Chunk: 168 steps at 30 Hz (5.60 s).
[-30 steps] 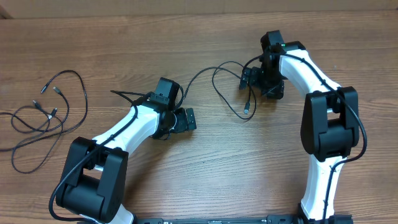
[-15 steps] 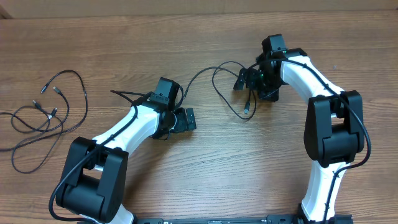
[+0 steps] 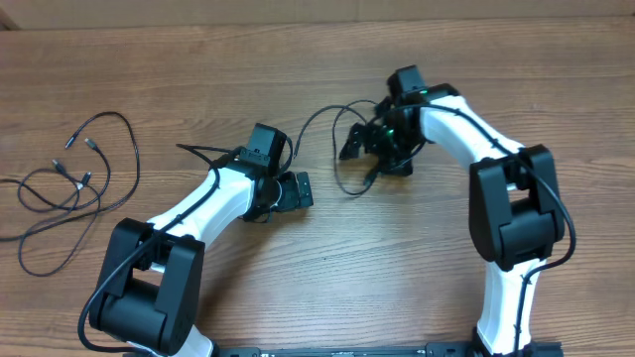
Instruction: Untangle cables
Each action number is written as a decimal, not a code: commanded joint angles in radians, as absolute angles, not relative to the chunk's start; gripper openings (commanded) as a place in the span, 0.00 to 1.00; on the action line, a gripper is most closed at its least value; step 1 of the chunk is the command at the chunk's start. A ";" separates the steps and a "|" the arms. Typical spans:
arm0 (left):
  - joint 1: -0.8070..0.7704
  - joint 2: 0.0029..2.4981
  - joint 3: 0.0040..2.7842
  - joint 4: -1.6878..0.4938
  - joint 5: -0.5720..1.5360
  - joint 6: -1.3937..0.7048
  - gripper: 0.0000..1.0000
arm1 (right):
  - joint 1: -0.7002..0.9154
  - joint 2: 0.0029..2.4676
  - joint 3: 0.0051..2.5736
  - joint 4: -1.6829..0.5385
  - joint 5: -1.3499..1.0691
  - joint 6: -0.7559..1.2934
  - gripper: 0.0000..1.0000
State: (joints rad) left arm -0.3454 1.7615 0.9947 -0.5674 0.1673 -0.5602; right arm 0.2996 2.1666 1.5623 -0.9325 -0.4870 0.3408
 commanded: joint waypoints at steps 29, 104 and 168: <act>-0.104 1.793 0.964 -0.649 0.094 -0.633 0.99 | 0.433 2.269 1.498 -0.978 -0.447 0.352 1.00; -0.053 1.793 0.964 -0.651 0.075 -0.632 1.00 | 0.693 2.252 1.721 -0.971 -0.668 0.226 1.00; -0.053 1.793 0.970 -0.641 0.083 -0.606 0.04 | -0.107 2.099 1.738 -1.075 -0.150 0.188 1.00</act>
State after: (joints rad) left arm -0.0544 1.7687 0.9825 -0.6460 0.0772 -0.6262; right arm -0.1093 2.1307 1.7294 -1.0771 -0.1566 0.1936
